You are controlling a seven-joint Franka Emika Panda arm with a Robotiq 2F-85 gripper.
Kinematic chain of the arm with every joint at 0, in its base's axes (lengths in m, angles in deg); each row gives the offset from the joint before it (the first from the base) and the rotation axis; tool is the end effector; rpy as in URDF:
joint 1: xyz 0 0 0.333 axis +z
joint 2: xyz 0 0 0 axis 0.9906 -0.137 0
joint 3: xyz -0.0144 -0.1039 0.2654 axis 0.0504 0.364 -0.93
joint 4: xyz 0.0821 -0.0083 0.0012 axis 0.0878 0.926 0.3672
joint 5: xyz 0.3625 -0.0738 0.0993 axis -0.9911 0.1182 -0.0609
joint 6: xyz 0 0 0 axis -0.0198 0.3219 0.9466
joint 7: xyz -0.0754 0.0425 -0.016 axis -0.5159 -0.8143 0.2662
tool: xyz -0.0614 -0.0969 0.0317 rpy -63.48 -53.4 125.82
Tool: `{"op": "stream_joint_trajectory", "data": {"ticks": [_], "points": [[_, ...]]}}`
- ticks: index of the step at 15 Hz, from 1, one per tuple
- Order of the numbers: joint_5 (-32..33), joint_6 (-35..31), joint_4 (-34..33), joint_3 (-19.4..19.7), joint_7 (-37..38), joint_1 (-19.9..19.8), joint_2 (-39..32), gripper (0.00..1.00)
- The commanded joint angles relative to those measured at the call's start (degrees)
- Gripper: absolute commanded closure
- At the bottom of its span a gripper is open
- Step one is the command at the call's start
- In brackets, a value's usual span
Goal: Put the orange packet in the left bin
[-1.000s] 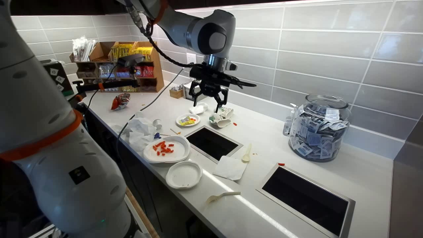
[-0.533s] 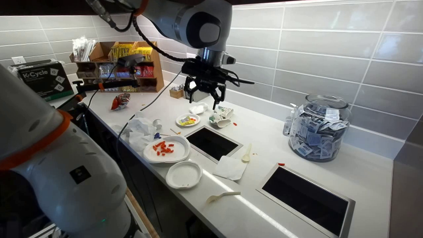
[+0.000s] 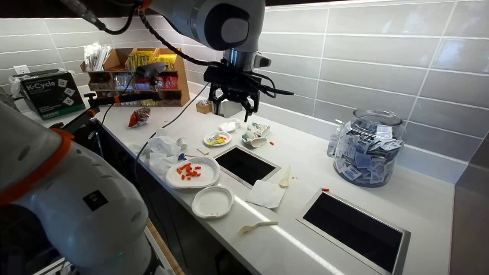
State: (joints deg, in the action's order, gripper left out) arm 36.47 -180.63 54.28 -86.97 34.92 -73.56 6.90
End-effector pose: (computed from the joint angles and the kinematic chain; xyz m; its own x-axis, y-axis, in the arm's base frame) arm 0.3983 0.0717 0.4378 0.8204 0.5578 0.1257 0.5718 -0.8002 -0.1810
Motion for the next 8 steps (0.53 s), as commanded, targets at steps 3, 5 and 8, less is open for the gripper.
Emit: {"op": "stream_joint_trajectory", "data": {"ticks": [3,5,8], "points": [[-2.0,-4.9,5.8,2.8,-5.9,2.9,7.7,0.00],[-0.3,-3.3,3.0,2.3,-4.2,2.5,5.1,0.00],[-0.5,-3.7,4.0,2.9,-5.1,3.0,6.8,0.00]]}}
